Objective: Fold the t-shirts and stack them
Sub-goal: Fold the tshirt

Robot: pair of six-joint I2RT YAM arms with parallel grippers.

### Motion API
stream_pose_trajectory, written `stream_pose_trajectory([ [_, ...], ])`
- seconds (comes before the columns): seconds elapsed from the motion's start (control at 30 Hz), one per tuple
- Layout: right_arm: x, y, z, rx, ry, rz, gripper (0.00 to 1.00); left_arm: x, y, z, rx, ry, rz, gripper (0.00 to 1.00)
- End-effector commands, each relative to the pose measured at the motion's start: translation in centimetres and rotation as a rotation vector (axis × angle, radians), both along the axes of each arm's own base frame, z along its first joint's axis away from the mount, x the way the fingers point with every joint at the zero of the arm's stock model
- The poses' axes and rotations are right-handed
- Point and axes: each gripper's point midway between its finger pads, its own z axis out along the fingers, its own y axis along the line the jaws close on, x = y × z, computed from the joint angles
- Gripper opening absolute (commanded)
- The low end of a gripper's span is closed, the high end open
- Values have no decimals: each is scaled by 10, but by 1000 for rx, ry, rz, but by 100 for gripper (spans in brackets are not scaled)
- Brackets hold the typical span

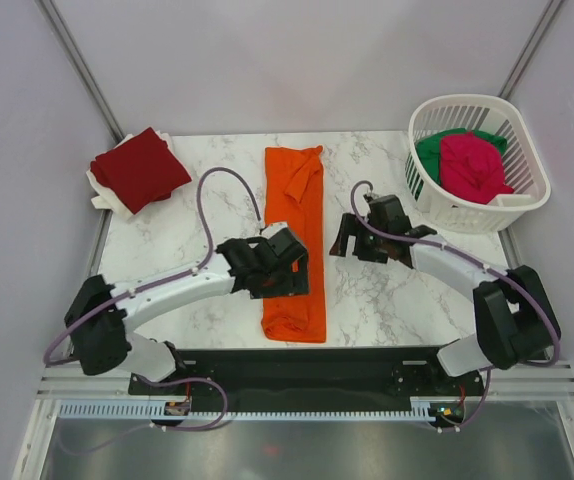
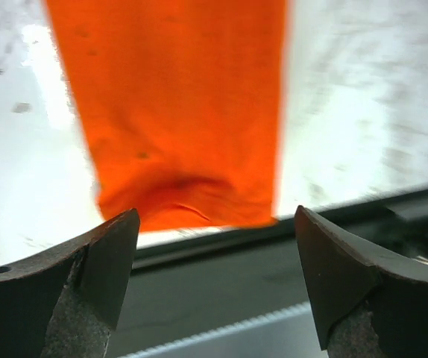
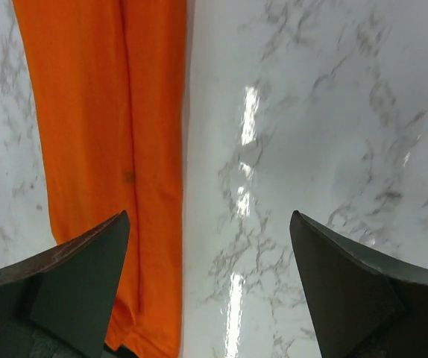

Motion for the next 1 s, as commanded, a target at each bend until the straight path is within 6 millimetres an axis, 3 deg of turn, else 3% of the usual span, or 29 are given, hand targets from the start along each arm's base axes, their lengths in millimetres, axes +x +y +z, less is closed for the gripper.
stream_pose_trajectory([
  [0.0, -24, 11, 21, 117, -54, 25, 96, 19, 30, -57, 255, -58, 6, 91],
  [0.13, -37, 1, 19, 108, -70, 12, 88, 35, -1, -67, 178, -101, -24, 78],
  [0.3, -46, -3, 17, 97, -68, 25, 79, 35, -2, -96, 243, -50, -28, 66],
  [0.37, -48, -5, 14, 87, -67, 25, 77, 28, 0, -105, 246, -13, -29, 54],
  [0.57, -50, -8, 2, 60, -44, 27, 76, -13, 16, -122, 253, 60, -15, 43],
  [0.77, -46, -11, -1, 33, -51, 23, 77, -68, 21, -119, 280, 61, -66, 42],
  [0.83, -46, -11, -2, 28, -48, 21, 77, -75, 29, -115, 345, 50, -37, 42],
  [0.9, -45, -12, -5, 22, -41, 21, 77, -83, 24, -106, 373, 24, -27, 45],
  [0.97, -45, -12, -8, 19, -34, 21, 77, -88, 39, -104, 491, -18, -25, 48],
])
